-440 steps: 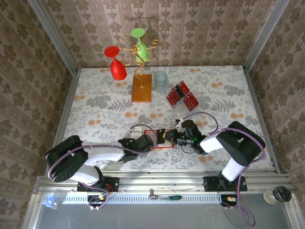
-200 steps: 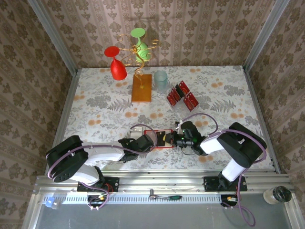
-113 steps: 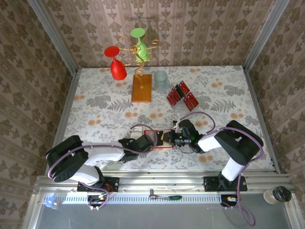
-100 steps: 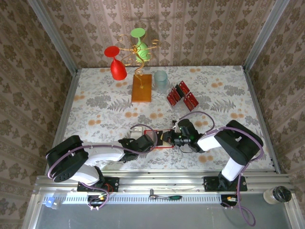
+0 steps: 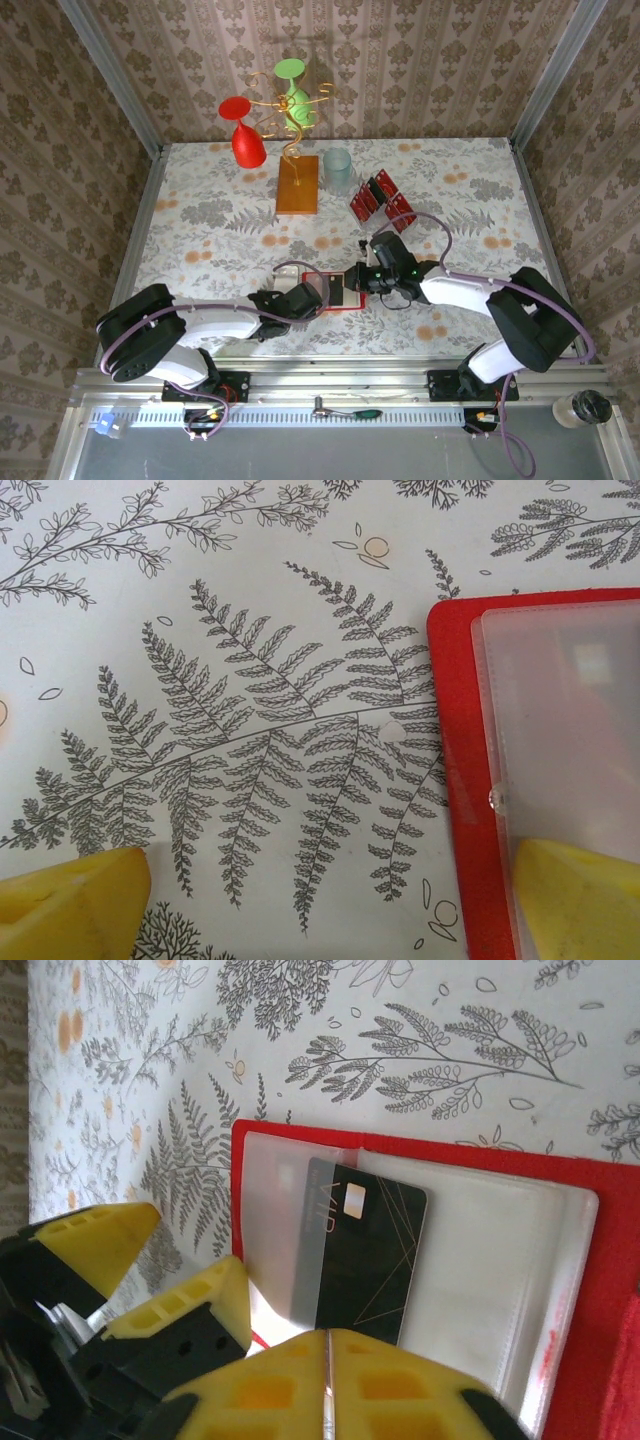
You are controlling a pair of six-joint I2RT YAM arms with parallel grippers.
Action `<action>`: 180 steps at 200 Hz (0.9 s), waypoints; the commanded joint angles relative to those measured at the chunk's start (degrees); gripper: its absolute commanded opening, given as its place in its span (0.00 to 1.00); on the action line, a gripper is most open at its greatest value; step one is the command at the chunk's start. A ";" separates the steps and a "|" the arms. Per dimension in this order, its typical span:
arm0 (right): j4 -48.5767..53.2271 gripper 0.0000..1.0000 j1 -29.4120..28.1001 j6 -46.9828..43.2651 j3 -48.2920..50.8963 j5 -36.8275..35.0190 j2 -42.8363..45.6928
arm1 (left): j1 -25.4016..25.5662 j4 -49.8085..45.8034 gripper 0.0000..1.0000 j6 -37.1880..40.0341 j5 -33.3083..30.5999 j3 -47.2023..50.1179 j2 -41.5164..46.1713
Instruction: Put the credit cards into the card holder
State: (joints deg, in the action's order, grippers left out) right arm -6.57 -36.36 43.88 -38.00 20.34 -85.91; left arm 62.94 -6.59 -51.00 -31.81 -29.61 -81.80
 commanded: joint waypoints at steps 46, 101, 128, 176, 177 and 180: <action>5.21 0.00 -0.88 -2.51 -5.92 0.62 -8.36 | 0.34 -0.25 0.95 -1.03 -1.04 1.89 0.37; 5.39 0.00 -2.90 -2.33 -9.72 1.61 -14.69 | 0.34 -0.66 0.95 -0.93 -0.97 1.96 2.96; 5.04 0.00 -4.06 -1.53 -11.45 1.80 -16.99 | 0.28 -2.56 0.95 -1.07 -1.87 1.59 5.90; 4.51 0.00 -5.21 0.05 -13.45 2.17 -17.94 | -1.14 -4.03 0.95 -0.28 -2.37 2.56 9.68; 4.57 0.00 -5.21 0.01 -13.48 2.16 -17.82 | -1.14 -4.04 0.95 -0.30 -2.33 2.59 9.75; 4.74 0.00 -5.21 0.02 -13.50 2.16 -17.60 | -1.19 -4.04 0.95 -0.32 -2.29 2.62 9.73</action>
State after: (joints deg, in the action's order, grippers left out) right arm -3.16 -40.84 42.83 -50.46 21.65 -103.02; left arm 62.52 -8.12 -51.42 -32.71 -28.16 -73.25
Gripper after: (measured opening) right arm 0.063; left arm 0.953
